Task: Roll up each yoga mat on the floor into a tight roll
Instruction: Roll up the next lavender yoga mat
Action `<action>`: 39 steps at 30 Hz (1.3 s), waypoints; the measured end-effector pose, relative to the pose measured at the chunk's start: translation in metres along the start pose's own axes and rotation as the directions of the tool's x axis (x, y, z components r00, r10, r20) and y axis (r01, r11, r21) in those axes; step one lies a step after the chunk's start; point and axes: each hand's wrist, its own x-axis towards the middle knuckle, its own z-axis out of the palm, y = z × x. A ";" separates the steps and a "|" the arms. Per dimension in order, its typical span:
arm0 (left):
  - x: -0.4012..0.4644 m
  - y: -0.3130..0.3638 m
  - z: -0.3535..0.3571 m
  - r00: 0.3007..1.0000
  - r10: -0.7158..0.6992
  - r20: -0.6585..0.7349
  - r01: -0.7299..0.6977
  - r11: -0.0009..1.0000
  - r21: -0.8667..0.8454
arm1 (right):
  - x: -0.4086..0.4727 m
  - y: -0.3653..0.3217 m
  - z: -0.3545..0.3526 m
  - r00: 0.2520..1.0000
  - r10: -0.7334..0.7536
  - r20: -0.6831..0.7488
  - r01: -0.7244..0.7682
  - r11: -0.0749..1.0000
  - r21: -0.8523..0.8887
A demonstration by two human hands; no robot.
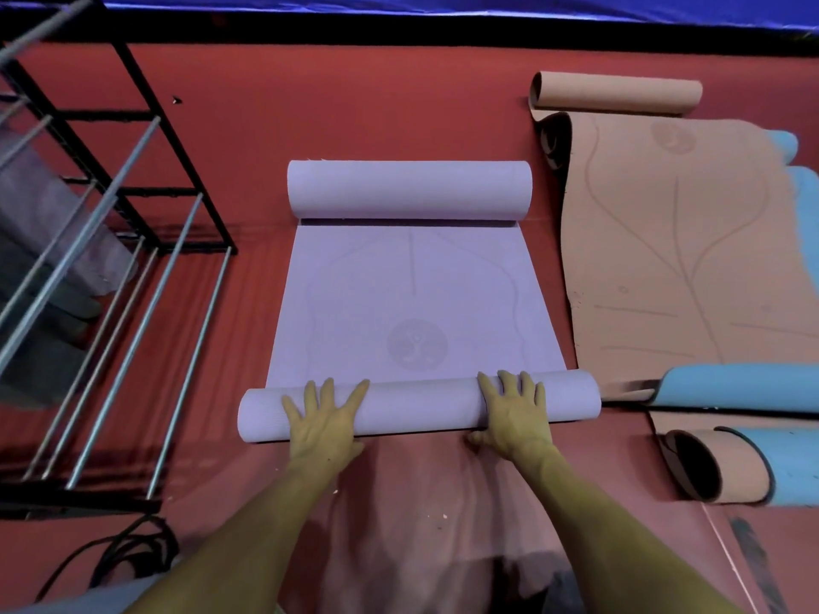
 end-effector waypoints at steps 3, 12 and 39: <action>0.011 -0.003 -0.002 1.000 0.001 0.019 -0.001 0.999 0.038 | 0.011 0.002 0.006 1.000 -0.004 -0.010 0.003 0.998 -0.057; 0.022 -0.014 -0.030 0.993 0.056 0.107 -0.061 0.997 0.038 | 0.012 0.006 0.003 1.000 0.006 -0.020 -0.009 0.988 -0.152; -0.012 -0.032 -0.017 0.983 0.160 0.092 -0.096 0.870 -0.484 | -0.013 0.005 -0.012 1.000 0.009 0.024 -0.008 1.000 -0.005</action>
